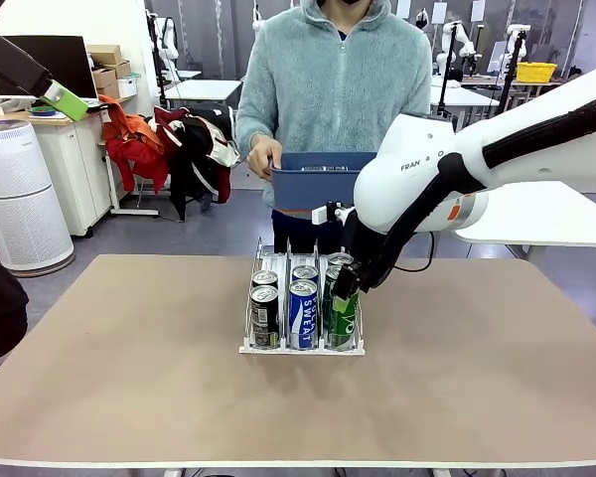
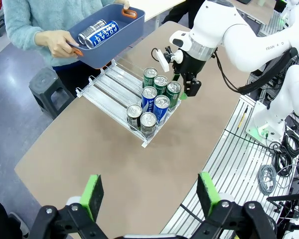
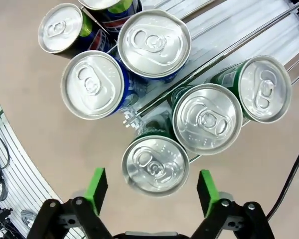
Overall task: Fill the beverage cans into the dispenser.
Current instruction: Place the picked Sprite in the line of the Automatic Can Dispenser with the same cans, then pick up the Pepsi coke handed by the human.
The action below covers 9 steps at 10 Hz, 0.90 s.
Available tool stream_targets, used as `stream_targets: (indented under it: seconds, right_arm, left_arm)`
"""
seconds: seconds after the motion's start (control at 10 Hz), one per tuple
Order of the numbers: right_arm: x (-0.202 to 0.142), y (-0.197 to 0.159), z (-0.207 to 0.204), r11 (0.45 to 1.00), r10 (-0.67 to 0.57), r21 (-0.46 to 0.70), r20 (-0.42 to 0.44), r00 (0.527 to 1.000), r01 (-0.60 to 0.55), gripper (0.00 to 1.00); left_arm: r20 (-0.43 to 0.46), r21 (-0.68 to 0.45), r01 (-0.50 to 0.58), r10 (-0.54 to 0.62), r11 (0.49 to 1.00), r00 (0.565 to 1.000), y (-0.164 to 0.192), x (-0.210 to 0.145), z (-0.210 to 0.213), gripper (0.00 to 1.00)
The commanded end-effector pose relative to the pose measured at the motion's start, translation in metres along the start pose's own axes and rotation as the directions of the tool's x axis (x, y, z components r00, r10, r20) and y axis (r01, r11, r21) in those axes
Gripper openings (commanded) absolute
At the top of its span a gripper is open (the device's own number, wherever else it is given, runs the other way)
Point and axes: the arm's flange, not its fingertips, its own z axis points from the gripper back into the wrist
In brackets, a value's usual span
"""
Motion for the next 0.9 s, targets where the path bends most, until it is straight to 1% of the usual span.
stream_targets:
  seconds: [0.0,0.2,0.3,0.4,0.8]
  right_arm:
    - [-0.009,0.003,0.008,1.000,-0.003,0.018,0.030,1.000,0.002,1.00]
    - [-0.012,0.007,0.015,0.999,-0.005,0.035,0.059,0.998,0.003,1.00]
    - [-0.013,0.007,0.017,1.000,-0.020,0.019,0.055,0.998,0.019,1.00]
    - [-0.003,0.005,0.016,1.000,-0.015,0.008,0.036,0.999,0.014,1.00]
    - [-0.003,0.005,0.016,1.000,-0.015,0.008,0.036,0.999,0.014,1.00]
  left_arm:
    - [-0.001,-0.002,-0.007,0.007,1.000,1.000,0.001,0.000,-0.001,1.00]
    - [-0.001,-0.002,-0.007,0.007,1.000,1.000,0.001,0.000,-0.001,1.00]
    - [-0.001,-0.002,-0.007,0.007,1.000,1.000,0.001,0.000,-0.001,1.00]
    - [-0.001,-0.002,-0.007,0.007,1.000,1.000,0.001,0.000,-0.001,1.00]
    - [-0.001,-0.002,-0.007,0.007,1.000,1.000,0.001,0.000,-0.001,1.00]
